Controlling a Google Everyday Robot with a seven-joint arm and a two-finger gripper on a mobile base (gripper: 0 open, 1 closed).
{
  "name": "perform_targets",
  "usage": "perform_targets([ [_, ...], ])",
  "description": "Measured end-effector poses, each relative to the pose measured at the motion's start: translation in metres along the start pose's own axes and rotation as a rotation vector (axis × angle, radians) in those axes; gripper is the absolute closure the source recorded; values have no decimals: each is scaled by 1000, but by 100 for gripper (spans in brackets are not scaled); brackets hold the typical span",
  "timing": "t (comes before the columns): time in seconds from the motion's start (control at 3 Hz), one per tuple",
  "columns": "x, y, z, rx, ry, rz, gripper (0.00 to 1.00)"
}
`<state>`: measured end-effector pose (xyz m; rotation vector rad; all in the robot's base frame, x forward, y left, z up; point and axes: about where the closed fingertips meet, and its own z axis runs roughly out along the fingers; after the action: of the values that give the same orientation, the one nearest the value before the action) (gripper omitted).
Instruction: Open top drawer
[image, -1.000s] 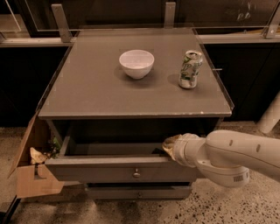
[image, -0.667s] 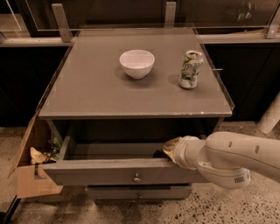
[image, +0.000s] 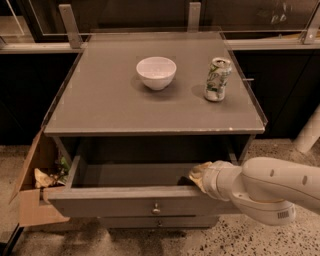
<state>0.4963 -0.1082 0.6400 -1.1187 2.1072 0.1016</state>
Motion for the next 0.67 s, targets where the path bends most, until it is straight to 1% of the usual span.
perform_targets([
  [0.33, -3, -1, -3, 0, 0, 0, 100],
  [0.67, 5, 10, -16, -15, -7, 9, 100],
])
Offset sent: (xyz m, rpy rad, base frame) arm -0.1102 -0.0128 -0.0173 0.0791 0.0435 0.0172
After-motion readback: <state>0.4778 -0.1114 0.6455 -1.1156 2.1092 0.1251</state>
